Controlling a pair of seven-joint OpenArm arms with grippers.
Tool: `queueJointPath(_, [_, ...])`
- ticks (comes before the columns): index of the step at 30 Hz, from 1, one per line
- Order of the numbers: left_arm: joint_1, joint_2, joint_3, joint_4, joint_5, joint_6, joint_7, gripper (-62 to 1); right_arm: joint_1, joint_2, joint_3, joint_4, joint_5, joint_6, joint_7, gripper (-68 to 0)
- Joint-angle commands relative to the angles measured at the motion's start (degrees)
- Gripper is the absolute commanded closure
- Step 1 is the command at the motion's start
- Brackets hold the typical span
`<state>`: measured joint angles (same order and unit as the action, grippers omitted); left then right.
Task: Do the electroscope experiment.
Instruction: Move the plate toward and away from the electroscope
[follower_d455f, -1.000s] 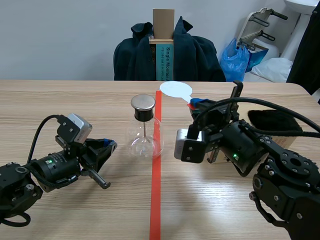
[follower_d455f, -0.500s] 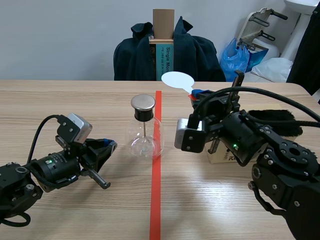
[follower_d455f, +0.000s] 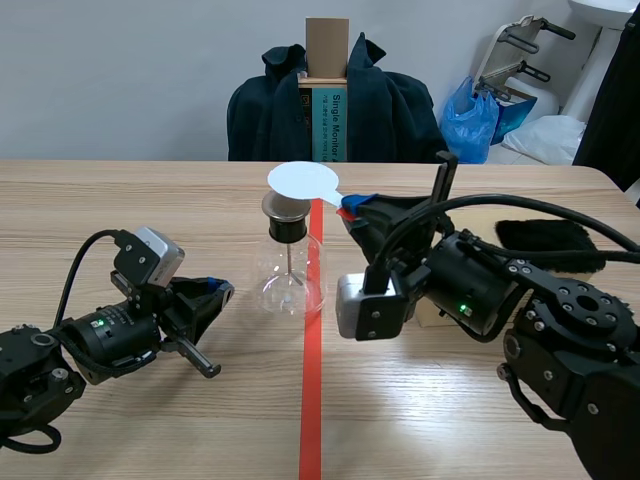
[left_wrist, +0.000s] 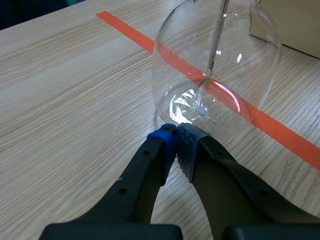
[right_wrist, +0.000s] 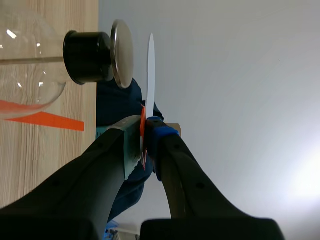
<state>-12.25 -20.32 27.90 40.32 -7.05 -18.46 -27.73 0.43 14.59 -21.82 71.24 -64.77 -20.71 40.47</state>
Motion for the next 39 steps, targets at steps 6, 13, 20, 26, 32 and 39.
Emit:
queueJointPath(6, [-0.94,0.13,0.07,1.2,-0.37,-0.07,-1.03,-3.0,0.98,-0.17,0.48,0.57,0.44,-0.61,2.19,-0.6])
queueJointPath(13, [-0.94,0.13,0.07,1.2,-0.37,-0.07,-1.03,-3.0,0.98,-0.17,0.48,0.57,0.44,-0.39,2.36,-0.6])
queueJointPath(20, [-0.94,0.13,0.07,1.2,-0.37,-0.07,-1.03,-3.0,0.98,-0.17,0.48,0.57,0.44,-0.39,-3.34,-0.6])
queueJointPath(26, [-0.94,0.13,0.07,1.2,-0.37,-0.07,-1.03,-3.0,0.98,-0.17,0.48,0.57,0.46,-0.39,-11.65,-0.6])
queueJointPath(32, [-0.94,0.13,0.07,1.2,-0.37,-0.07,-1.03,-3.0,0.98,-0.15,0.48,0.57,0.46,-0.39,-19.43,-0.6])
queueJointPath(39, [-0.94,0.13,0.07,1.2,-0.37,-0.07,-1.03,-3.0,0.98,-0.15,0.48,0.57,0.46,-0.39,-22.32,-0.6])
